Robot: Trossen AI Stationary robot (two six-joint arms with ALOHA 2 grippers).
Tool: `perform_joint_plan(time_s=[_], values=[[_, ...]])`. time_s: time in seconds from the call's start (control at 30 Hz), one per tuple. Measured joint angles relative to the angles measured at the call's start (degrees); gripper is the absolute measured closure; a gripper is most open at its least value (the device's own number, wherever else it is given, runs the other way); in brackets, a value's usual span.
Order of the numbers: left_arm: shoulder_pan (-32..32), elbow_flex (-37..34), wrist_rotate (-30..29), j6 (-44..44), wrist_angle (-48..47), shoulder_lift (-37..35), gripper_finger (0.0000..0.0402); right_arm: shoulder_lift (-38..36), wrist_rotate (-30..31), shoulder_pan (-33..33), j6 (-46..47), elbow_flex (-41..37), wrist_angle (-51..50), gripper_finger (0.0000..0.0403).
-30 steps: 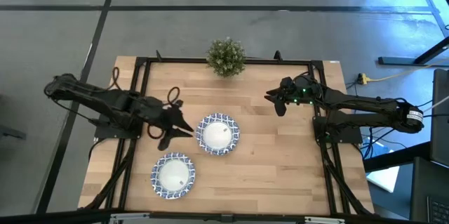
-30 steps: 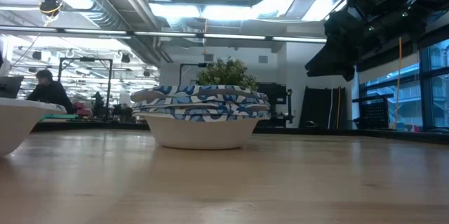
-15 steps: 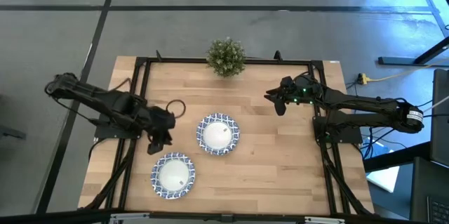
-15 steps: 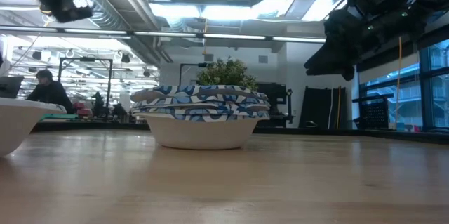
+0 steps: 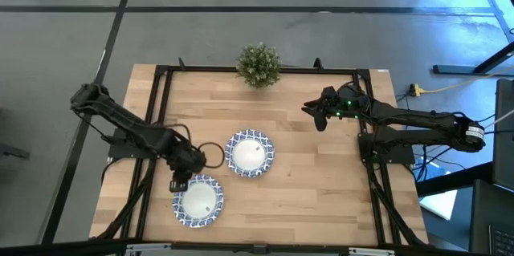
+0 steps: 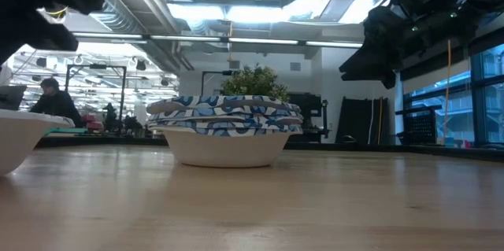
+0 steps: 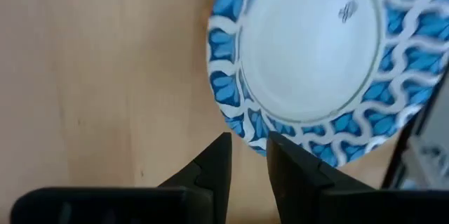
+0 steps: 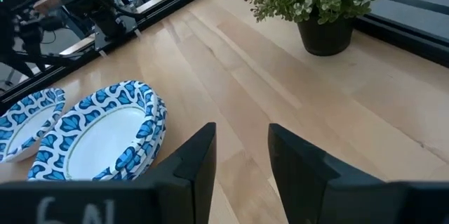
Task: Nest bowls inside each other
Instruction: Stack the white bowl on the stacked white bowls
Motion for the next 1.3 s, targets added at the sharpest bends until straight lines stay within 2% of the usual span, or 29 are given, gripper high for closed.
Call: perform_joint_plan(time_s=[0.17,0.27,0.53,0.7,0.87,1.17,1.3], values=[[-2.4,0.0,1.4,3.2,0.0,3.9,0.0317,0.0,-0.9,0.0,0.3,0.0,0.0,0.0271],[-2.8,0.0,1.4,-1.2,0.0,4.5,0.0317,0.0,-1.5,0.0,1.4,0.0,0.0,0.0271],[-2.9,0.0,-4.8,-9.7,2.7,4.0,0.0317,0.0,-1.5,0.0,1.4,0.0,0.7,0.0271],[-2.9,0.0,-9.0,-11.1,6.9,4.0,0.0317,0.0,-1.5,0.0,1.3,0.0,3.0,0.0271],[-2.4,0.0,-12.1,-11.8,6.9,4.0,0.0317,0.0,-1.5,0.0,0.2,0.0,4.1,0.0271],[-2.0,0.0,-12.4,-10.3,9.5,6.2,0.0317,0.0,-3.8,0.0,0.0,0.0,4.5,0.0271],[-1.9,0.0,-10.6,-9.3,10.3,7.9,0.0317,0.0,-4.0,0.0,-0.1,0.0,4.6,0.0271]])
